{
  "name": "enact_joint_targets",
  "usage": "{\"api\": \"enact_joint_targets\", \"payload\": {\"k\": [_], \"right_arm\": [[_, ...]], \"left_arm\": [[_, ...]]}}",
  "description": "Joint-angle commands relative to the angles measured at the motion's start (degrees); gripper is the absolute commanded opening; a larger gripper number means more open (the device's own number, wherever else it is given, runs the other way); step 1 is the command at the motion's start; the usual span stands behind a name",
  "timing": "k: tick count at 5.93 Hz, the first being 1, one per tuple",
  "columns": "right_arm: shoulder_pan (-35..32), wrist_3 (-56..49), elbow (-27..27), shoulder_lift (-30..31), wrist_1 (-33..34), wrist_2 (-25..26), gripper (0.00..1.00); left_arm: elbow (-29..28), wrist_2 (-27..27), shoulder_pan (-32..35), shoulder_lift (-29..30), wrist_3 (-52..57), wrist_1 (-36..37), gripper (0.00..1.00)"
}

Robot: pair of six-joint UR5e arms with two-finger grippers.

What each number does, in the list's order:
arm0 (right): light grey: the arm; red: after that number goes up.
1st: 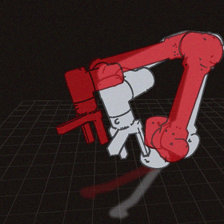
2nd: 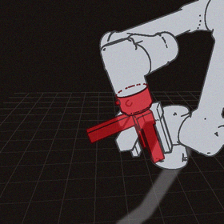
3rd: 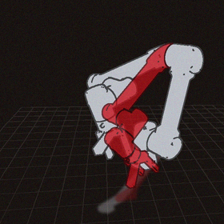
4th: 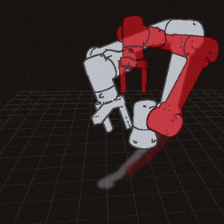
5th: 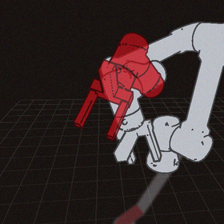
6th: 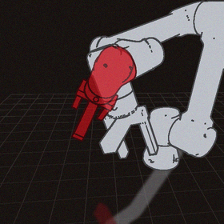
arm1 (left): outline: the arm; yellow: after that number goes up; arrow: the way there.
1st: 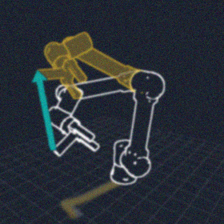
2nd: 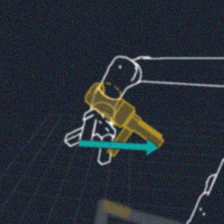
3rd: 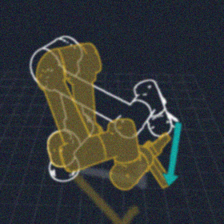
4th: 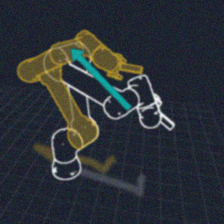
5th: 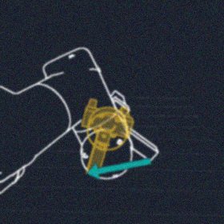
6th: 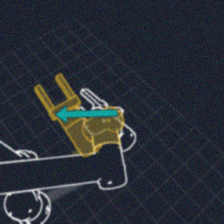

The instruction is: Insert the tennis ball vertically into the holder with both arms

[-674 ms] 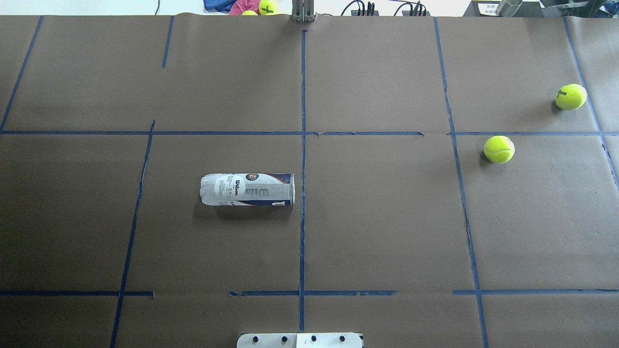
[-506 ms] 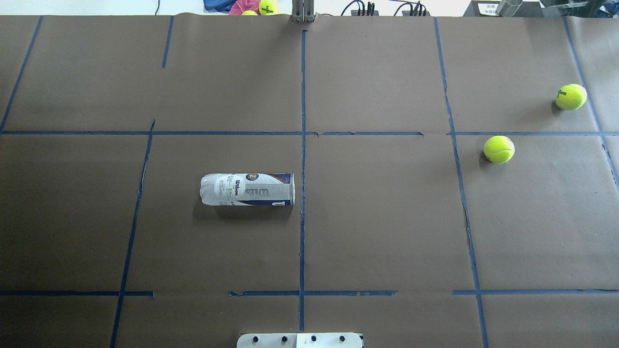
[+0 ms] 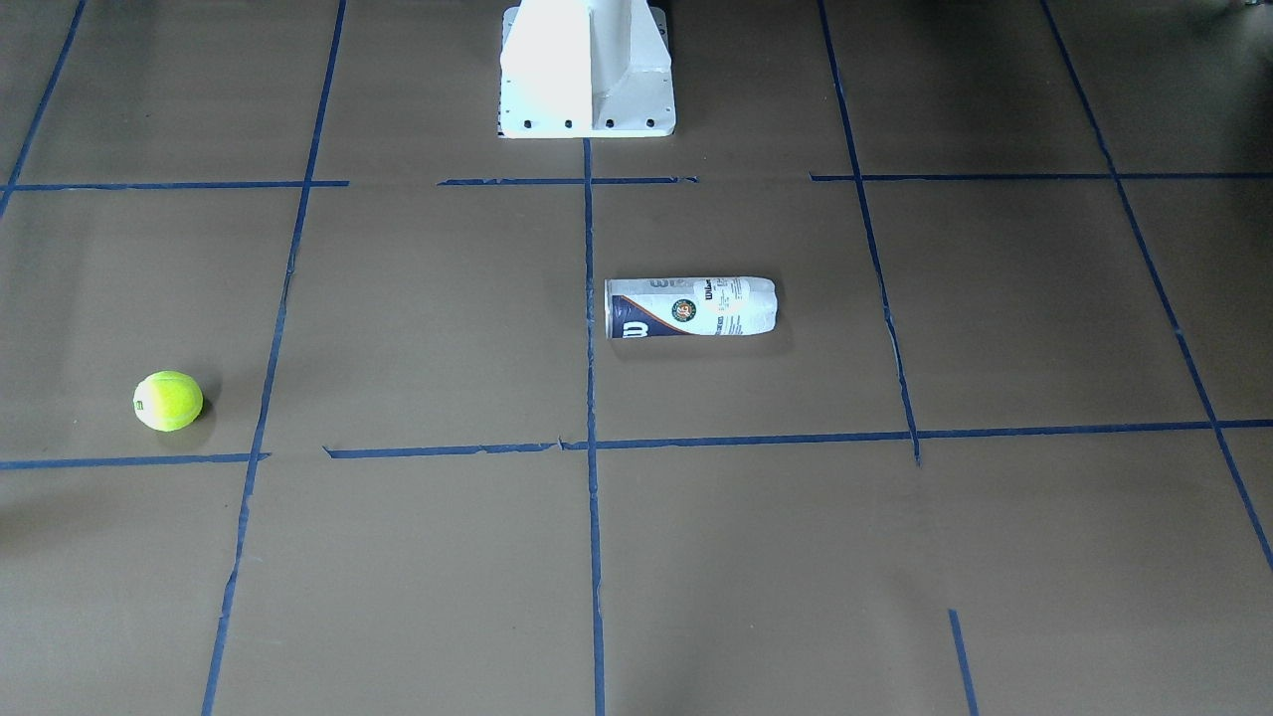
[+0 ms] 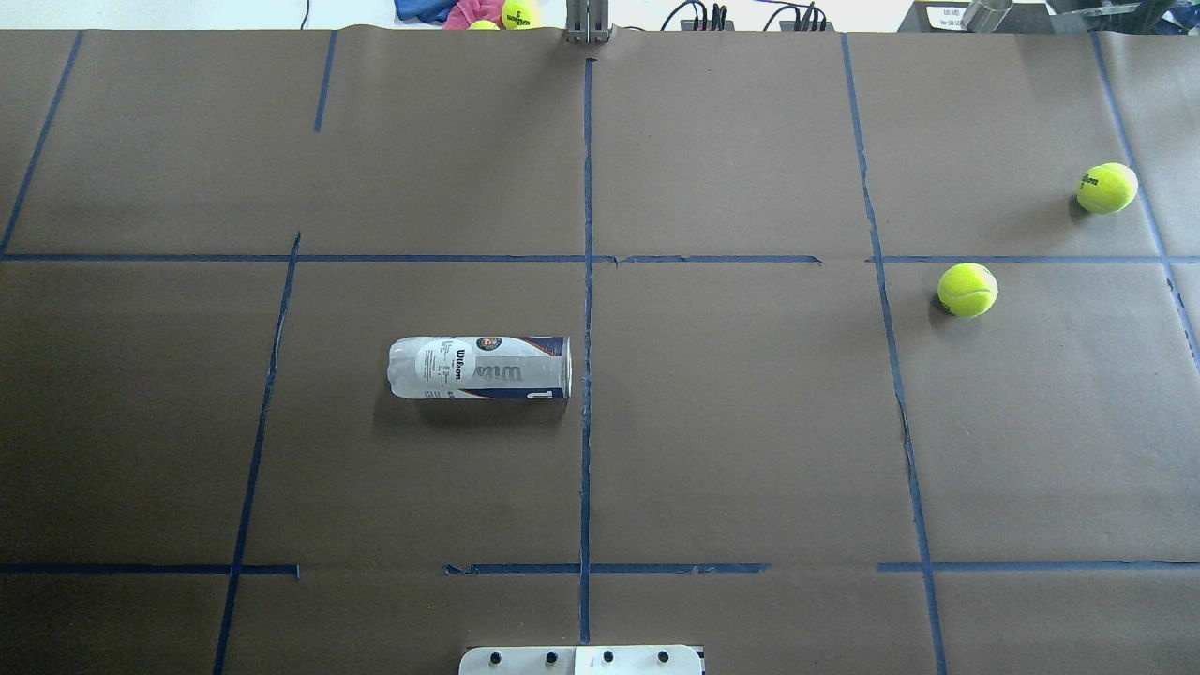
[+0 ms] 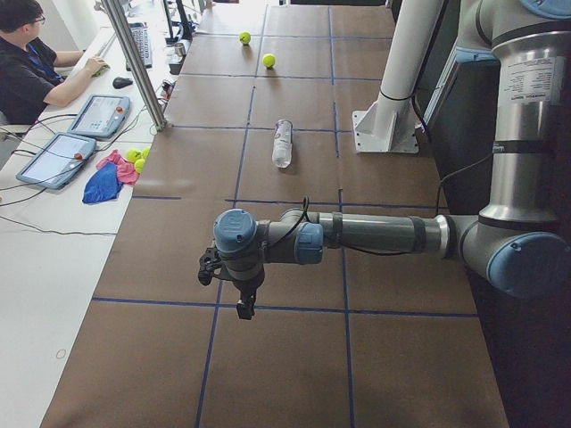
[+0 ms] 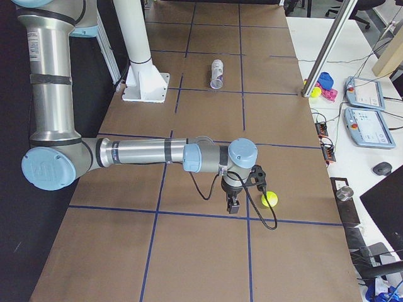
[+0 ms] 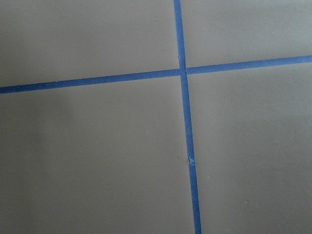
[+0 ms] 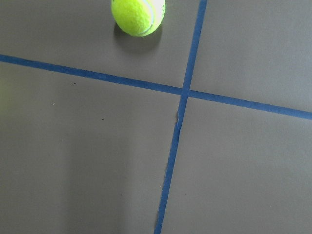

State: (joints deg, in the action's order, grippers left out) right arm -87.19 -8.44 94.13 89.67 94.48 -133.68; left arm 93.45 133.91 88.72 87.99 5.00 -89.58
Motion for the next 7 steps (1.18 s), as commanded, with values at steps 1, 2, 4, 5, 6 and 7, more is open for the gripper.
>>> {"api": "enact_joint_targets", "payload": {"k": [1,2,4,5,6,7], "right_arm": [[0.00,0.00,-0.09,-0.37,0.00,0.00,1.00],[0.00,0.09,-0.09,-0.37,0.00,0.00,1.00],[0.00,0.09,-0.09,-0.46,0.00,0.00,1.00],[0.00,0.09,-0.09,-0.55,0.00,0.00,1.00],[0.00,0.09,0.00,-0.55,0.00,0.00,1.00],[0.00,0.09,-0.09,-0.64,0.00,0.00,1.00]], "left_arm": [[-3.25,-0.40,-0.21,5.73,-0.42,-10.26,1.00],[-4.32,0.12,-0.21,7.18,0.01,-12.61,1.00],[-3.98,-0.05,-2.22,8.58,-4.08,-18.31,1.00],[-3.46,-0.49,-7.37,14.08,-4.38,-19.56,1.00],[-3.54,-0.49,-11.86,16.92,-3.25,-24.97,1.00],[-3.63,-0.84,-15.82,20.51,-3.33,-26.85,1.00]]}}
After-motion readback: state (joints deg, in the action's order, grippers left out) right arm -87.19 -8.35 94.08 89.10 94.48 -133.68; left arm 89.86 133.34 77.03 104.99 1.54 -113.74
